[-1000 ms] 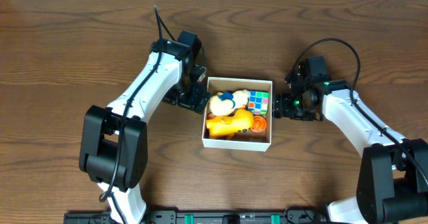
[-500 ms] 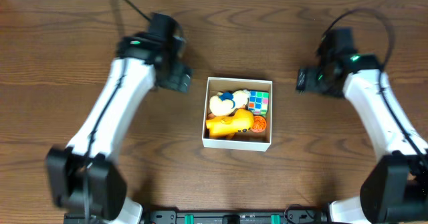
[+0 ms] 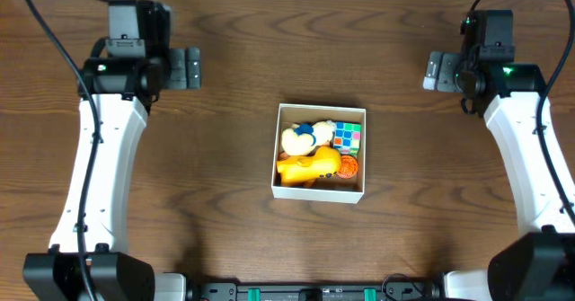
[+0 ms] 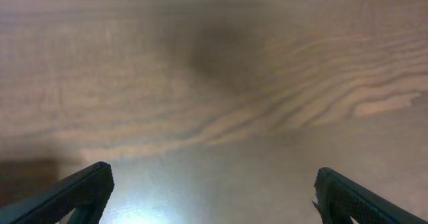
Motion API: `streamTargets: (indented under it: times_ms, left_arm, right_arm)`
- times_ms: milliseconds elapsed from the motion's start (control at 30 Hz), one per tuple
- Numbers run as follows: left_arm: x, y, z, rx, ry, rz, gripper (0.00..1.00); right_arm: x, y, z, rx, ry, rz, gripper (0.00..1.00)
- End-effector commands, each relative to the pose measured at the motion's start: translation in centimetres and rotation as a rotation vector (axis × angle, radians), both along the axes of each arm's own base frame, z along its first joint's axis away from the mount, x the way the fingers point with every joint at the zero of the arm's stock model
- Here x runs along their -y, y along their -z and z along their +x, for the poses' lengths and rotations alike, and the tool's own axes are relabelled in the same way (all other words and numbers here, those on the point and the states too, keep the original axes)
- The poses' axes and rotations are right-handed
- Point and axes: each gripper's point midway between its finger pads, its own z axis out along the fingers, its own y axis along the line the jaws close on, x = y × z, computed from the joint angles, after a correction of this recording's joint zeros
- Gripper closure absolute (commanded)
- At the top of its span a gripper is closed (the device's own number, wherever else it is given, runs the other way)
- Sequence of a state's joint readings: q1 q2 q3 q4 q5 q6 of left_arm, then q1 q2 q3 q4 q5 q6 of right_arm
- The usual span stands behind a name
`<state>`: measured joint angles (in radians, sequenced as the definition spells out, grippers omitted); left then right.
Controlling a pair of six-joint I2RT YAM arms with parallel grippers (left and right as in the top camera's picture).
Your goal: Pack container
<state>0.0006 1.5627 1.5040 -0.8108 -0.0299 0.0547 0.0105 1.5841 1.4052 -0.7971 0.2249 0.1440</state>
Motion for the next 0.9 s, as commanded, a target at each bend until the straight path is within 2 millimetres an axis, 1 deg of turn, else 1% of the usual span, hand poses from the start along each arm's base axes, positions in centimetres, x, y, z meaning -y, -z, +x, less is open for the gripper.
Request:
streamTargets:
  times_ms: [0, 33, 100, 167, 200, 267, 333, 400, 500, 600, 700, 800, 867]
  left_arm:
    - [-1.2, -3.0, -1.9, 0.059, -0.082, -0.028, 0.02]
    - [-1.3, -3.5, -2.5, 0.065, -0.084, -0.028, 0.02]
    - [-1.3, -4.7, -4.0, 0.093, -0.092, -0.030, 0.02]
    - [-1.2, -6.1, -5.9, 0.134, -0.092, -0.029, 0.02]
    - [-1.2, -6.5, -6.8, 0.152, -0.098, -0.025, 0.02]
    - [-1.7, -6.9, -8.8, 0.181, -0.119, 0.000, 0.02]
    - [-2.2, -6.8, -10.9, 0.205, -0.153, 0.015, 0.02]
    - [-2.8, -5.9, -13.3, 0.217, -0.179, 0.043, 0.02]
    - [-3.6, -4.1, -16.4, 0.216, -0.214, 0.083, 0.02]
    - [-4.4, -2.4, -18.9, 0.211, -0.244, 0.118, 0.02]
    - [-4.3, -0.8, -20.4, 0.204, -0.258, 0.105, 0.02]
    - [-4.3, 0.2, -20.8, 0.188, -0.257, 0.106, 0.02]
    - [-4.3, 0.4, -20.9, 0.176, -0.257, 0.108, 0.02]
  right_arm:
    - [0.3, -4.1, -1.4, 0.091, -0.006, -0.016, 0.01]
    - [0.1, -4.8, -1.9, 0.106, -0.012, -0.007, 0.01]
    - [0.0, -6.4, -3.4, 0.145, -0.018, 0.000, 0.01]
    - [0.0, -7.7, -5.4, 0.186, -0.017, 0.001, 0.01]
    - [0.0, -7.9, -6.3, 0.204, -0.011, 0.005, 0.01]
    - [-0.1, -7.7, -8.1, 0.226, -0.011, 0.014, 0.01]
    - [-0.2, -6.6, -10.3, 0.230, -0.010, 0.019, 0.01]
    - [-0.4, -4.7, -12.6, 0.225, 0.006, 0.038, 0.01]
    - [-0.5, -2.6, -15.0, 0.230, 0.045, 0.079, 0.01]
    - [-0.4, -1.3, -16.9, 0.256, 0.088, 0.110, 0.01]
    - [-0.4, -0.2, -17.7, 0.264, 0.108, 0.127, 0.01]
    - [-0.6, 1.2, -18.1, 0.231, 0.103, 0.133, 0.01]
    - [-0.5, 1.9, -18.4, 0.207, 0.105, 0.131, 0.01]
